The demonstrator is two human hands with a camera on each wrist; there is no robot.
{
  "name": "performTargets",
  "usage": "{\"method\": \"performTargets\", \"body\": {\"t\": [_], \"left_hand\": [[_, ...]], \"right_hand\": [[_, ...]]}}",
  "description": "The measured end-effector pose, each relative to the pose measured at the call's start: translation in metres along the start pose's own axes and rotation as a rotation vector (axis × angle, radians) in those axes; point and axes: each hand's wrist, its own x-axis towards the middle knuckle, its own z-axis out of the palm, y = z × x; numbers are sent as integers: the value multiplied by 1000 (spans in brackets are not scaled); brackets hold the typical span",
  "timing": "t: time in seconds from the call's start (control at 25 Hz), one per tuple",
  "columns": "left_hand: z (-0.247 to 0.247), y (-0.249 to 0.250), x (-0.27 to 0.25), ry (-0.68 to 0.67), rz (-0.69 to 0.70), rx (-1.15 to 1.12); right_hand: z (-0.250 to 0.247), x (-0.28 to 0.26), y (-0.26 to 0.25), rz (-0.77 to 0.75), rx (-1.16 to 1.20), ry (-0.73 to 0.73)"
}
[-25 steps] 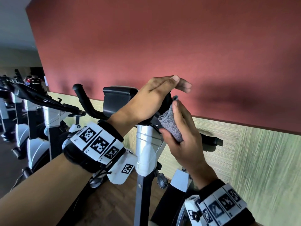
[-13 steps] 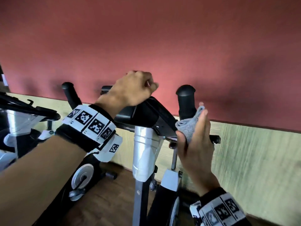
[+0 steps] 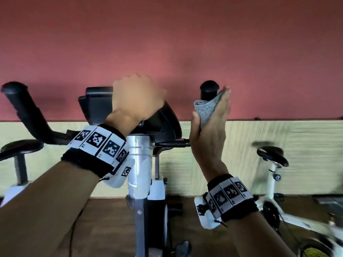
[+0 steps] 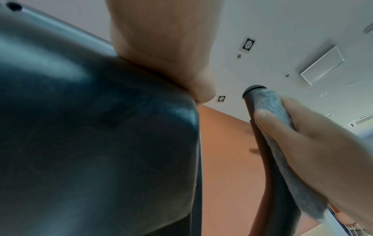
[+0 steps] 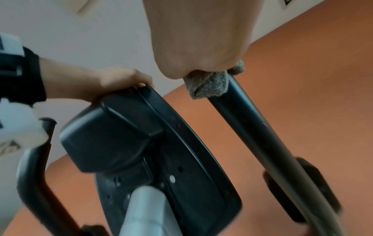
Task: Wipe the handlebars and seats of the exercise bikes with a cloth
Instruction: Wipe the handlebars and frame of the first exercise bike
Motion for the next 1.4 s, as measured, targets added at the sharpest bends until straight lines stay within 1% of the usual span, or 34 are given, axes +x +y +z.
{"method": "performTargets", "body": {"t": [0.12, 0.2, 0.28, 0.32, 0.4, 0.48, 0.52, 0.6, 0.72, 0.76, 0.84, 0.96, 1.04, 1.16, 1.2, 1.32, 1.4], "left_hand": [[1, -3, 0, 8, 2, -16], [2, -4, -1, 18, 11, -35], [1, -4, -1, 25, 11, -49], [1, -4, -1, 27, 13, -52], [0, -4, -3, 30, 23, -53], [0, -4, -3, 29, 30, -44], [0, -4, -2, 26, 30, -41], [1, -4, -3, 22, 25, -38], [2, -4, -3, 29, 21, -32], [2, -4, -3, 30, 20, -29], [2, -4, -2, 32, 21, -30], [4, -4, -2, 42, 13, -24], [4, -4, -2, 43, 10, -23], [3, -3, -2, 45, 9, -22], [3, -3, -2, 46, 11, -19], [4, -3, -2, 48, 10, -17], [4, -3, -2, 47, 4, -16]], "right_hand": [[6, 18, -11, -2, 38, 75], [5, 8, -5, 62, 42, 59], [2, -6, -1, 145, 42, 7], [1, -8, 0, 149, 37, -3], [0, -1, -5, 70, 10, 18], [1, 16, -13, -27, 12, 75], [3, 21, -16, -46, 17, 106], [5, 17, -13, -35, 11, 125], [6, -7, -1, 68, 14, 87], [6, -9, 1, 76, 2, 81], [6, 1, -5, 44, -33, 106], [10, 24, -16, -33, -54, 180], [11, 18, -8, -20, -54, 168], [10, -13, 9, 52, -41, 96], [10, -16, 12, 41, -52, 83], [9, 8, -1, -29, -68, 91], [12, 24, -7, -64, -61, 138]]}}
